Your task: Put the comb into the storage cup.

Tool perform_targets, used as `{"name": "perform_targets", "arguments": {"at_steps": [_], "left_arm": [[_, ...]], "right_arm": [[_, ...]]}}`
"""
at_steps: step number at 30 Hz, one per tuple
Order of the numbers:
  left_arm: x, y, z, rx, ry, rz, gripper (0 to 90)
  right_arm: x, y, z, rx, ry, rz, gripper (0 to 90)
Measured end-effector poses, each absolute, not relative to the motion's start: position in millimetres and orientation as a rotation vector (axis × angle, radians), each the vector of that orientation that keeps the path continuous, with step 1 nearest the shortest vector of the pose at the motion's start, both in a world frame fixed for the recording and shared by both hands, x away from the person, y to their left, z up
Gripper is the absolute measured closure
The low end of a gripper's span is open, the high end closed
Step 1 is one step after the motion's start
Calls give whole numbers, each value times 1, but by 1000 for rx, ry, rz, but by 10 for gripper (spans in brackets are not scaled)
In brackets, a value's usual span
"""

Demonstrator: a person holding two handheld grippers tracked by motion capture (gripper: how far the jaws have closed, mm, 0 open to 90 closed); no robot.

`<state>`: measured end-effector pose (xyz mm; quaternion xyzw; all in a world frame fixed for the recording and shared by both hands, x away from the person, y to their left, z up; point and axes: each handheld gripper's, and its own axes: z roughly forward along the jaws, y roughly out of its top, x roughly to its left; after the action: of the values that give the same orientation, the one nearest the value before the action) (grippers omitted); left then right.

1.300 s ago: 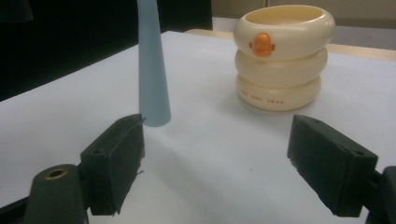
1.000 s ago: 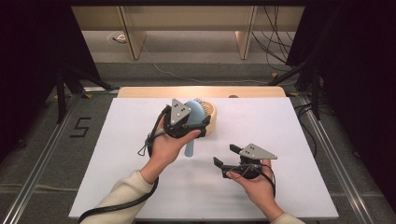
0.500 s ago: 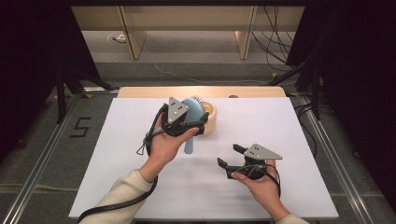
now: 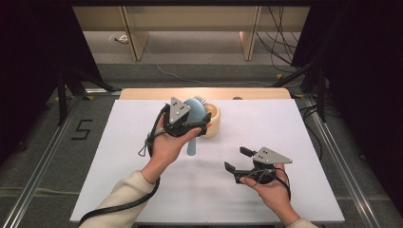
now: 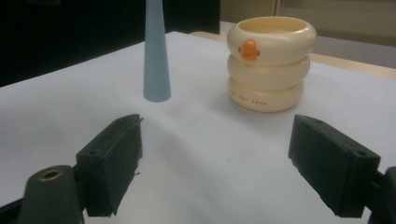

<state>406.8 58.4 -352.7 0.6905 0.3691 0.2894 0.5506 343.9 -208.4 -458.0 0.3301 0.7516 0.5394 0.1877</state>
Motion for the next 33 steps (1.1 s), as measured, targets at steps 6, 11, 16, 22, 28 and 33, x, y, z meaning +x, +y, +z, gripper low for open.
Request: {"name": "perform_targets", "arguments": {"at_steps": [6,11,16,22,28,33], "left_arm": [[409,58,-348,1634,867,688,195],[413,59,-343,1636,867,697,195],[416,58,-340,1637,863,697,195],[419,57,-337,1636,865,695,195],[423,56,-337,1648,871,685,195],[427,57,-337,1647,874,693,195]], "right_arm": [[343,-214,-457,916,2112,1516,184],[342,-219,-456,922,2102,1519,184],[341,-222,-456,918,2105,1517,183],[341,-227,-455,923,2092,1515,182],[340,-233,-455,929,2092,1500,180],[339,-237,-455,936,2083,1502,179]]}}
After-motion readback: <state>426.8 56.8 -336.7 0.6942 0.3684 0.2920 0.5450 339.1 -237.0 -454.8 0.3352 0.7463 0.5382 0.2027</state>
